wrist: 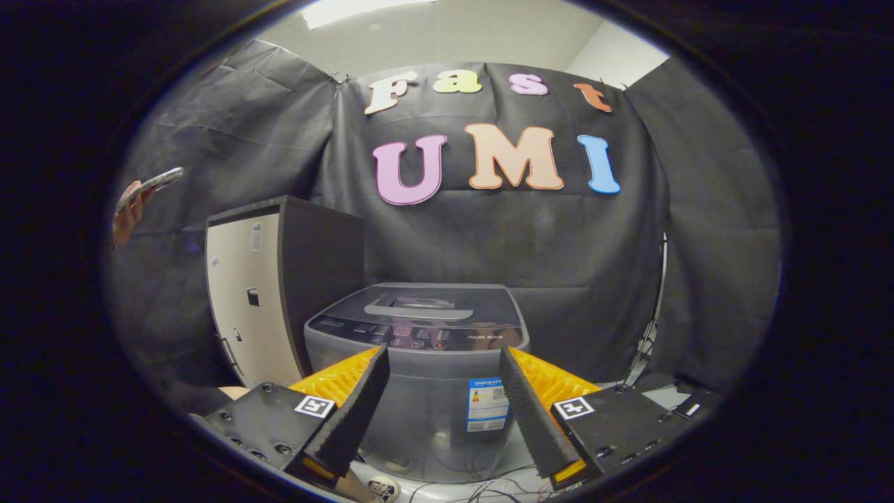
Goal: Put the clothes into the washing machine and then close the washing machine lid.
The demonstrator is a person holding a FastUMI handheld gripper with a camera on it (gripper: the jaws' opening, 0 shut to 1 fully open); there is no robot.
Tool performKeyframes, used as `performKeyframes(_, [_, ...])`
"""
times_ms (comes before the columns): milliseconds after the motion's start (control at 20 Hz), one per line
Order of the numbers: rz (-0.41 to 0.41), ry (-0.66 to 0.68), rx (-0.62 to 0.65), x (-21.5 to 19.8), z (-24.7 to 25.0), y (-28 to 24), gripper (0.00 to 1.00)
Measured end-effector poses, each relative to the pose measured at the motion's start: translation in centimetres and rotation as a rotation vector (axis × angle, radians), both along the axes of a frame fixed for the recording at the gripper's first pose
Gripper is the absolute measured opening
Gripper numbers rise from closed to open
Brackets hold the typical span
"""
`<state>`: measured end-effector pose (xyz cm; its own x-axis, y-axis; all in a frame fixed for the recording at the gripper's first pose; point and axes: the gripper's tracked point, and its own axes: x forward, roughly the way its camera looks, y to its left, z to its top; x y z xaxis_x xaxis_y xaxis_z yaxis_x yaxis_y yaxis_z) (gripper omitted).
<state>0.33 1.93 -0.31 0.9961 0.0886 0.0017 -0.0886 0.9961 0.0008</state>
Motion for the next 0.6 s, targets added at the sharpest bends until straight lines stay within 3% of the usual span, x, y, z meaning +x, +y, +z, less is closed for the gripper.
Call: performKeyframes(600, [0.000,0.001,0.000,-0.15,0.00,-0.06,0.98])
